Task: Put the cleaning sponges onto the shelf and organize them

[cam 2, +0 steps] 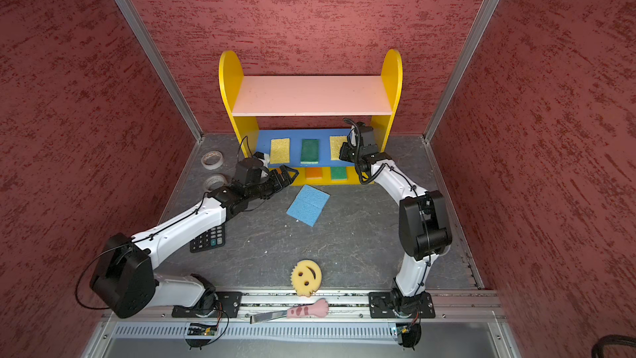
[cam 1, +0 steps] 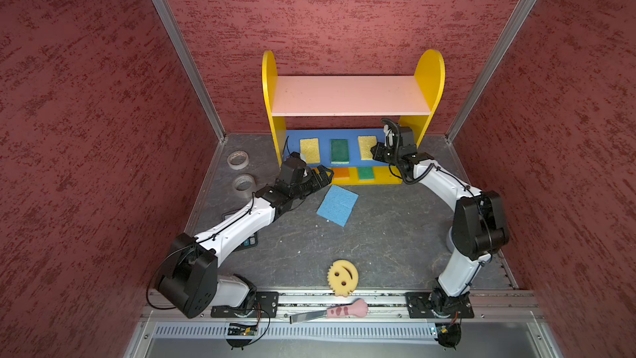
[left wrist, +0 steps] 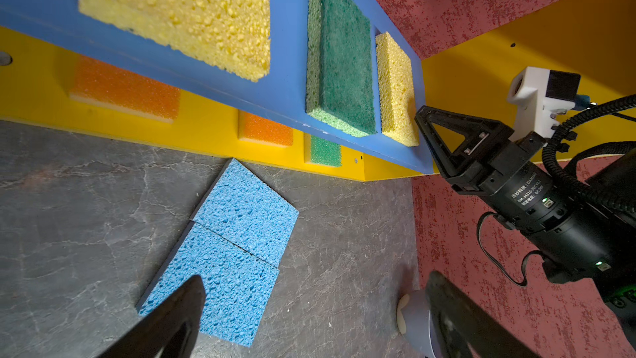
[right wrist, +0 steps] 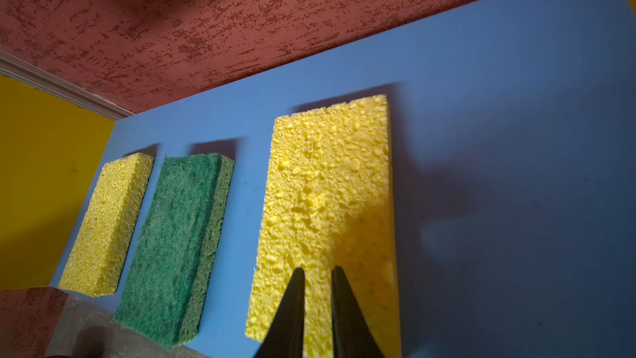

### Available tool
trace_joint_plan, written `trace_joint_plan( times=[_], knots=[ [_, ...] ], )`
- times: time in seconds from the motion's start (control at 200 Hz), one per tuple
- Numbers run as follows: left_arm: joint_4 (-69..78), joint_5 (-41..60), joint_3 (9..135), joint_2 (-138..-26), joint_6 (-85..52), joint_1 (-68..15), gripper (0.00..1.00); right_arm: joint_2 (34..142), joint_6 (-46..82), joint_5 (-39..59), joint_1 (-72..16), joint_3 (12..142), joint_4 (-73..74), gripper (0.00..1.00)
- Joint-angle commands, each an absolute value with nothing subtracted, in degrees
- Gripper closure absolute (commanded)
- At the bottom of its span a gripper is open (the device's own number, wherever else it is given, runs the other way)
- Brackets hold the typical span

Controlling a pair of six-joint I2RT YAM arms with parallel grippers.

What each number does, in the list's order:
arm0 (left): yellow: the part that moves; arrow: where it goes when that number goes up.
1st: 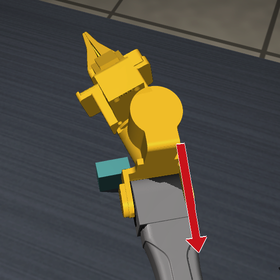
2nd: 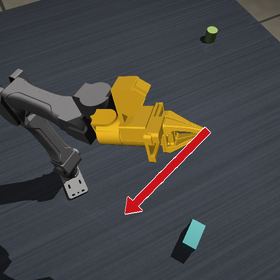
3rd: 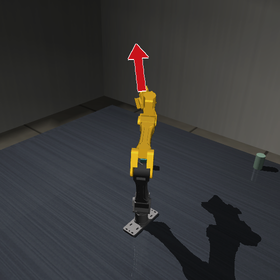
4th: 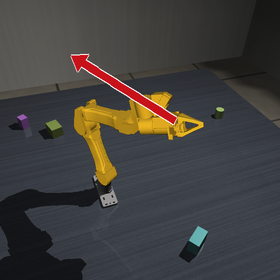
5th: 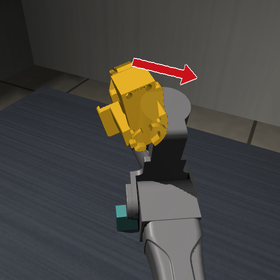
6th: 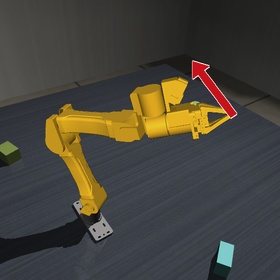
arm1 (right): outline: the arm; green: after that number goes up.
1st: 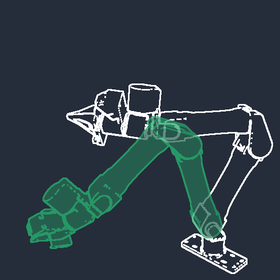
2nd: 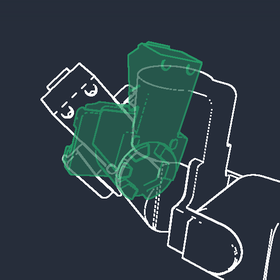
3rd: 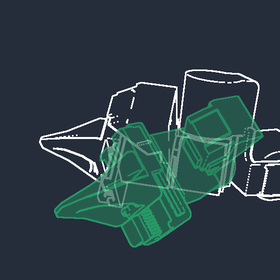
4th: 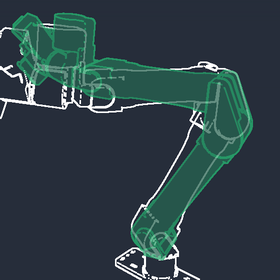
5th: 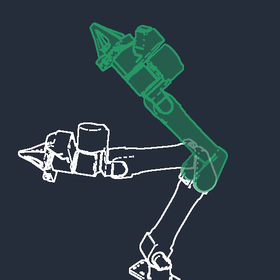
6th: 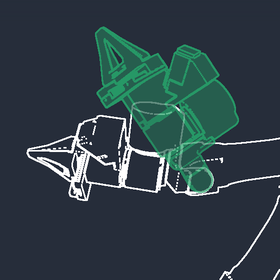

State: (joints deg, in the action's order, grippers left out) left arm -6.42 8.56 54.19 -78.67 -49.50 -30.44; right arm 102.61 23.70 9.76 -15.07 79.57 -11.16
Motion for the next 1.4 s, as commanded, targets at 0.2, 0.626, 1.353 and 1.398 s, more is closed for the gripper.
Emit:
trace_joint_plan(
  times=[0.2,0.626,1.353,1.398],
  knots=[
    [-6.4,8.1,54.2,-78.0,-49.1,-30.4,0.01,101.0,22.2,7.0,-15.4,79.3,-12.9,0.90],
    [-5.9,8.6,54.4,-78.6,-49.2,-30.3,0.00,98.5,20.4,5.7,-15.2,77.9,-14.8,1.00],
    [-6.0,8.1,54.1,-78.4,-49.1,-30.3,0.01,103.9,21.6,10.5,-15.7,84.6,-15.6,1.00],
    [-5.9,8.1,54.0,-78.5,-49.2,-30.2,0.01,104.5,21.5,10.6,-15.8,84.6,-15.8,1.00]
  ],
)
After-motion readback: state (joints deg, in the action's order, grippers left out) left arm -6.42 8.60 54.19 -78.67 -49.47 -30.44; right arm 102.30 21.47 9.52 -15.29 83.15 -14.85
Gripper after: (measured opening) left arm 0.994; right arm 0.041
